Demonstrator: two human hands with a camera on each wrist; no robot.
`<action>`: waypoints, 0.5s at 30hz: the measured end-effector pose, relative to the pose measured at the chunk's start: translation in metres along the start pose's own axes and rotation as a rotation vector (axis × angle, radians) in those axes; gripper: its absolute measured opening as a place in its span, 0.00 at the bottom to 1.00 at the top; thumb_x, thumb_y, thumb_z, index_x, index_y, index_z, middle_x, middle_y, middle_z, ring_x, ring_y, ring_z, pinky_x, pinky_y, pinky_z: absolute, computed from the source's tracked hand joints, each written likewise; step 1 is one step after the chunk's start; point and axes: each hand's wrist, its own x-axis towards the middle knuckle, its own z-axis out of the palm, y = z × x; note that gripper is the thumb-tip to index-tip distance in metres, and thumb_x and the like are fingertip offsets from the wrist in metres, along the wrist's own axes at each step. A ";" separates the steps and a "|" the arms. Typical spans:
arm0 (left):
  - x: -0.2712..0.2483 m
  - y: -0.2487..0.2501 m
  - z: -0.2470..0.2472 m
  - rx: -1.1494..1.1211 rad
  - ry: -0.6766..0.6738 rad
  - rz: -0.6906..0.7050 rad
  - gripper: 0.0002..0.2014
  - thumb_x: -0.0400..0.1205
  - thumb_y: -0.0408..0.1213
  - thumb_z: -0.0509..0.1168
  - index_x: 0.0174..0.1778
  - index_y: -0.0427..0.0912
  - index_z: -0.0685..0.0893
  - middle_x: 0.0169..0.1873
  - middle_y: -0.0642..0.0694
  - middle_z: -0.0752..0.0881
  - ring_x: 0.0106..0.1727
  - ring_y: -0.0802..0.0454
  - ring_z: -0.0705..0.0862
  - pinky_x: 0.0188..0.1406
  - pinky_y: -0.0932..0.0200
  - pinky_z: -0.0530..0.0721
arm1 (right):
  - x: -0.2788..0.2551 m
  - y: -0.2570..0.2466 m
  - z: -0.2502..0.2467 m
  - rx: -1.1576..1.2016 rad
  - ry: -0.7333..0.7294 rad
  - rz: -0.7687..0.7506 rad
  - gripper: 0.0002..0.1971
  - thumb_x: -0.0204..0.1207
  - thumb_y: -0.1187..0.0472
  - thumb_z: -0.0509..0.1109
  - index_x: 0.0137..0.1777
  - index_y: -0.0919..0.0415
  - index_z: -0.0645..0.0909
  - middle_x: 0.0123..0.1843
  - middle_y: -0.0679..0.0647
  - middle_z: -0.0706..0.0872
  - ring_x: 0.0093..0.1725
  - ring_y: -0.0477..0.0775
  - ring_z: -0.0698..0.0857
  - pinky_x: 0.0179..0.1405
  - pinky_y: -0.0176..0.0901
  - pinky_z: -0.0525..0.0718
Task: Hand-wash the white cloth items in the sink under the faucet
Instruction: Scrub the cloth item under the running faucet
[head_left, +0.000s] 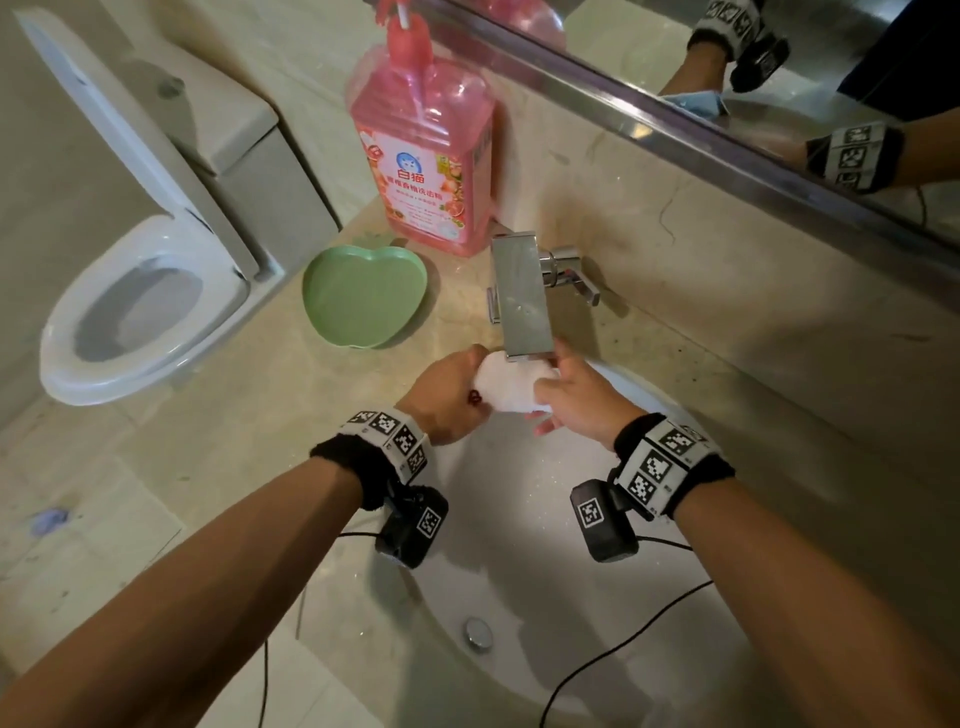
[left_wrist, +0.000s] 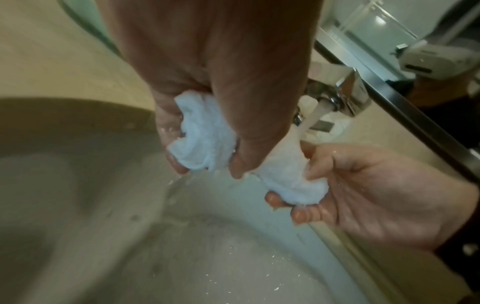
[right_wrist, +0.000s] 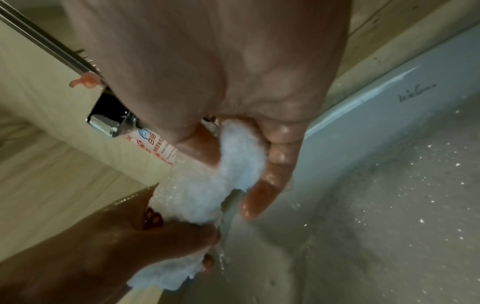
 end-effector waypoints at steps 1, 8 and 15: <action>0.003 0.003 0.002 -0.041 -0.027 0.007 0.27 0.73 0.38 0.74 0.67 0.41 0.74 0.56 0.42 0.84 0.54 0.42 0.83 0.45 0.61 0.73 | -0.001 0.002 -0.002 -0.039 0.038 -0.022 0.26 0.78 0.71 0.60 0.72 0.46 0.74 0.64 0.49 0.82 0.51 0.60 0.90 0.44 0.56 0.93; 0.030 0.027 0.003 -0.209 -0.317 -0.146 0.30 0.66 0.52 0.82 0.64 0.55 0.82 0.58 0.55 0.86 0.56 0.57 0.84 0.60 0.62 0.79 | -0.011 0.009 -0.027 -0.018 0.238 -0.248 0.24 0.65 0.84 0.67 0.38 0.49 0.84 0.53 0.44 0.87 0.58 0.50 0.85 0.52 0.59 0.90; 0.035 0.036 0.001 -0.124 -0.175 -0.141 0.29 0.70 0.46 0.80 0.66 0.43 0.83 0.59 0.45 0.87 0.60 0.45 0.85 0.60 0.52 0.84 | -0.020 0.017 -0.042 0.045 0.151 -0.094 0.34 0.60 0.63 0.71 0.65 0.33 0.72 0.64 0.50 0.79 0.61 0.56 0.83 0.56 0.58 0.88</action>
